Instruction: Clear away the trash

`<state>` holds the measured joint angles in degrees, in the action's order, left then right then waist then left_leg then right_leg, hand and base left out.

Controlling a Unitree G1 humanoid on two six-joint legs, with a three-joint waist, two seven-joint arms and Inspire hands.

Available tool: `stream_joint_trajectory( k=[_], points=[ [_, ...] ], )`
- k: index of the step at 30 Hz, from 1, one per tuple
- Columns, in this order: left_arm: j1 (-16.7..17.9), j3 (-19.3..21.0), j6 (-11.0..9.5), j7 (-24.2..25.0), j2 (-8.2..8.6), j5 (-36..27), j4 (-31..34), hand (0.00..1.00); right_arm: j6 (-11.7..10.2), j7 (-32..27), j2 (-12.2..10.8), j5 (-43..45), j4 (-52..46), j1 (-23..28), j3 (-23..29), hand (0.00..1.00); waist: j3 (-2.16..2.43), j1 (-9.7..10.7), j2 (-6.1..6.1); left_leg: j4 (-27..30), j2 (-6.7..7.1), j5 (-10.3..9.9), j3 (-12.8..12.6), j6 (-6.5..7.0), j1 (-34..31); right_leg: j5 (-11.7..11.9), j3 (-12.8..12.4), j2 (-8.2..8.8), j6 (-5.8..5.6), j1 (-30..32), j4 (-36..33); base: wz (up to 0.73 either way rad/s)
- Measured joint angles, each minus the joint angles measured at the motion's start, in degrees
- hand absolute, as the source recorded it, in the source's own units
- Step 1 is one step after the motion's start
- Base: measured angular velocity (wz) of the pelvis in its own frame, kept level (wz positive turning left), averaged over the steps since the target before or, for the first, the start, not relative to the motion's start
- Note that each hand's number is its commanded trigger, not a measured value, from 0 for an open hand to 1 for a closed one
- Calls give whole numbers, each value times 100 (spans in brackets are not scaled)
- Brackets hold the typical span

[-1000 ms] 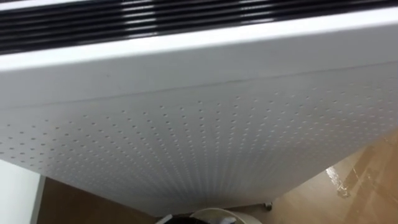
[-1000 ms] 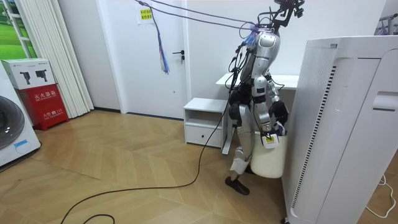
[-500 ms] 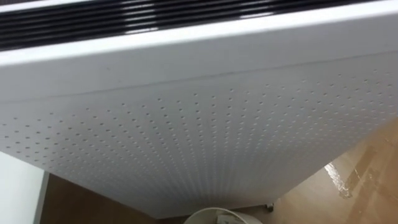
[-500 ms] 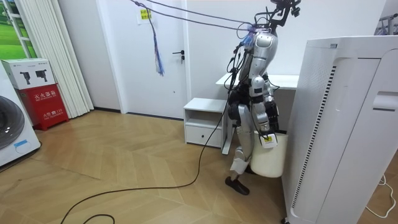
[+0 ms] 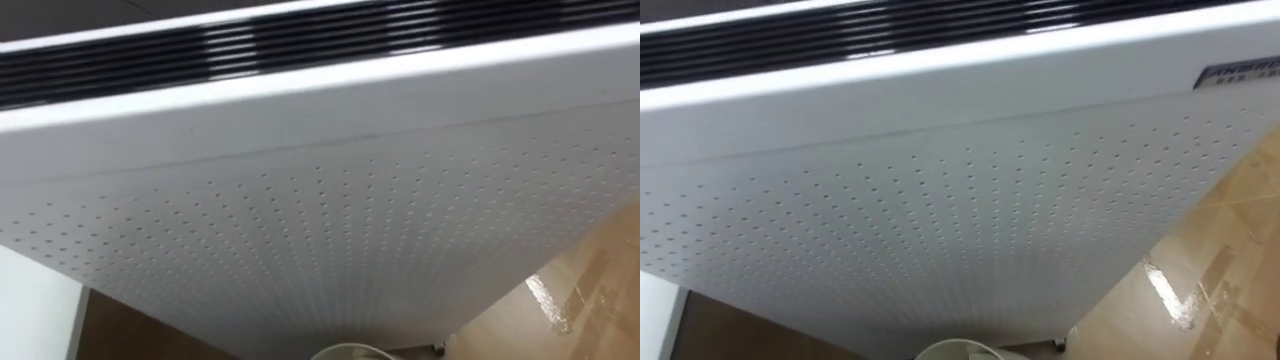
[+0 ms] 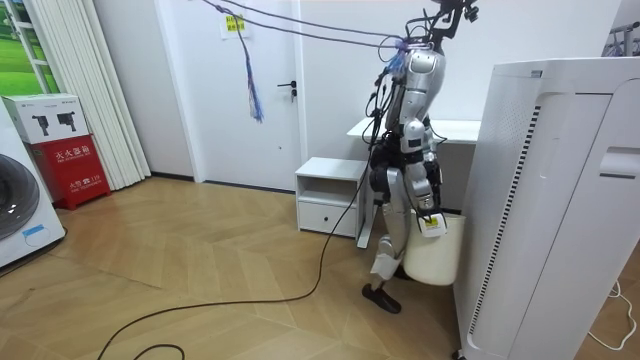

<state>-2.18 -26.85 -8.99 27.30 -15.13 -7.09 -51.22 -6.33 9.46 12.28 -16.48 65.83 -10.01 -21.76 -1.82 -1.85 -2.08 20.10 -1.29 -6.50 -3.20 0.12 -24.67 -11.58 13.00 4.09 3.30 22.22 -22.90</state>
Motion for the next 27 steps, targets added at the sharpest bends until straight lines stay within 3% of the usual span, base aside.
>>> stream_joint_trajectory(
  k=[3, 9, 14, 17, 22, 27],
  points=[
    [108, 118, -4, -2, 2, -127, -26, 0, -13, 6, 17, -7, 56, 86, 5, 100, 16, -5, 30, -77, -2, 0, -60, 0, 214, -7, 3, -5, -15, -219, 76, 0],
    [409, 934, -125, -40, 110, -594, -586, 0, -185, 70, -14, -17, 179, 571, 419, 100, 74, -9, 124, -327, 22, -1, -64, -1, 886, -36, 111, -15, -57, -951, 380, 7],
    [873, 1383, -159, -280, 197, -1368, -917, 0, -190, 46, -112, -376, 210, 1013, 770, 100, 126, -4, 225, -610, 109, 0, 49, -4, 1446, -50, 287, -20, -107, -1578, 736, 15],
    [1011, 1567, -161, -434, 346, -1707, -1189, 0, -175, 44, -155, -616, 363, 1112, 794, 100, 126, -66, 262, -788, 118, 0, 61, -4, 1748, -27, 312, -32, -145, -1905, 941, 8],
    [1042, 1823, -157, -593, 409, -1758, -1293, 0, -130, 0, -298, -818, 349, 1282, 901, 100, 146, -69, 327, -887, 125, -1, 51, -5, 1960, -25, 400, -38, -160, -2155, 1092, 6],
    [1066, 1908, -75, -797, 485, -1817, -1326, 0, -77, -58, -374, -769, 350, 1355, 924, 100, 125, -153, 358, -929, 136, -22, 4, -24, 2149, -25, 282, -78, -159, -2332, 1165, -6]
  ],
)
